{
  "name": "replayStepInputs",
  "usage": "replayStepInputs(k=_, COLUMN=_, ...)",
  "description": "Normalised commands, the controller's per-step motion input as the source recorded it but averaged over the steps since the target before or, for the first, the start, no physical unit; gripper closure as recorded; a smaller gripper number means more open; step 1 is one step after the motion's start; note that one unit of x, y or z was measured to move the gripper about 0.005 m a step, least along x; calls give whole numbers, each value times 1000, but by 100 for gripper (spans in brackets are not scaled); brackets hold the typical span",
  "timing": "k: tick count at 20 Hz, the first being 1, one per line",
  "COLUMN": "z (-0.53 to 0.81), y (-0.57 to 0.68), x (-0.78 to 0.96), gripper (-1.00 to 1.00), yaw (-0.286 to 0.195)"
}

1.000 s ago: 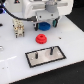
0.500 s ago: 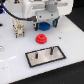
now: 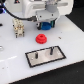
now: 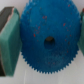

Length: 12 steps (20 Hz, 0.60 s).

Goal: Insert the blue gear onto the right peg, followed by the red gear

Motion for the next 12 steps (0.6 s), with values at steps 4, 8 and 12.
replayStepInputs(k=4, z=377, y=13, x=125, gripper=100, yaw=0)
replayStepInputs(k=8, z=474, y=3, x=338, gripper=100, yaw=0)
replayStepInputs(k=12, z=461, y=-89, x=570, gripper=100, yaw=0)
